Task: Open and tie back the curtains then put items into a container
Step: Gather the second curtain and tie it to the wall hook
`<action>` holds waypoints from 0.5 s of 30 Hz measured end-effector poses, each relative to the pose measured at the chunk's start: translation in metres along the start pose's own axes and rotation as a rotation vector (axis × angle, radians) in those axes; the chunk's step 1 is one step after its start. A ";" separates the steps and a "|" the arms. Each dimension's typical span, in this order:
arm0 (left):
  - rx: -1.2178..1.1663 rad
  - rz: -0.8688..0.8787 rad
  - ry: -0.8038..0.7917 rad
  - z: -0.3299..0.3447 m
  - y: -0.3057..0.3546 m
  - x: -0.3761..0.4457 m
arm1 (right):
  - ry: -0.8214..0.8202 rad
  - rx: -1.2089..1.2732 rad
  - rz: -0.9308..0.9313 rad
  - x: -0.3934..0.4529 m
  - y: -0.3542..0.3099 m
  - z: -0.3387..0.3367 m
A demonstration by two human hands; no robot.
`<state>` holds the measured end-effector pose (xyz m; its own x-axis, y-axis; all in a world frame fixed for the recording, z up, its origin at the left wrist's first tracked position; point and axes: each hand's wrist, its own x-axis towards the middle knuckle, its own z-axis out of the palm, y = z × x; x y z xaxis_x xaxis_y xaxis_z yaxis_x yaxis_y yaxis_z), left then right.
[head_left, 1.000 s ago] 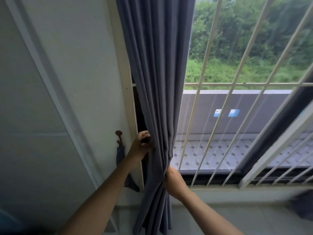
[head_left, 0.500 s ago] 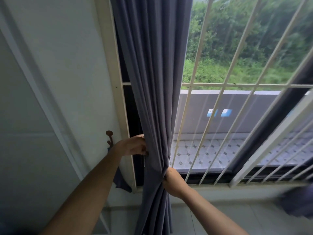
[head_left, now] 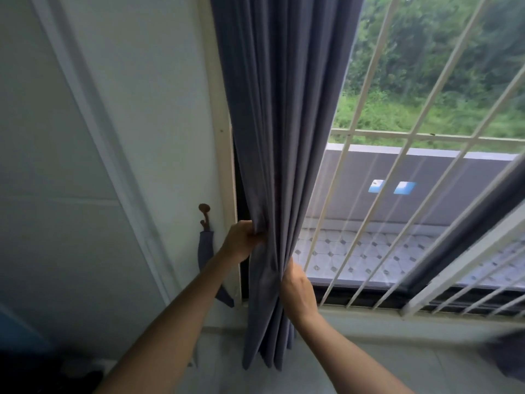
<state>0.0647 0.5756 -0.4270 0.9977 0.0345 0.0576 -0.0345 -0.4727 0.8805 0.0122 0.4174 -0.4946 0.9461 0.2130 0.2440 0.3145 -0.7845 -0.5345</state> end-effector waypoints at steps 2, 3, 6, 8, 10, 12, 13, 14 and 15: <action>0.013 -0.021 0.007 -0.003 -0.001 -0.006 | 0.000 -0.032 0.000 -0.001 -0.008 0.002; 0.021 -0.031 0.007 -0.004 -0.001 -0.008 | 0.007 -0.048 0.007 0.000 -0.010 0.003; 0.050 -0.030 -0.008 -0.006 0.003 -0.011 | 0.056 -0.092 0.028 0.004 -0.009 0.005; 0.105 -0.039 -0.024 -0.006 0.006 -0.015 | 0.062 -0.101 0.070 0.006 -0.013 0.004; 0.167 -0.034 -0.017 -0.009 0.007 -0.023 | 0.038 -0.091 0.088 0.004 -0.023 0.004; 0.196 -0.040 -0.021 -0.011 0.004 -0.028 | 0.030 -0.122 0.092 0.000 -0.030 0.005; 0.206 -0.044 -0.023 -0.011 0.004 -0.030 | 0.046 -0.144 0.093 0.000 -0.032 0.006; 0.204 -0.046 -0.027 -0.010 0.005 -0.031 | 0.058 -0.162 0.091 0.001 -0.031 0.007; 0.176 -0.051 -0.029 -0.009 0.006 -0.031 | 0.051 -0.178 0.097 0.002 -0.030 0.007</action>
<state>0.0328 0.5795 -0.4197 0.9993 0.0383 -0.0011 0.0246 -0.6180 0.7858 0.0052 0.4455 -0.4831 0.9647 0.1051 0.2414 0.1990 -0.8914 -0.4072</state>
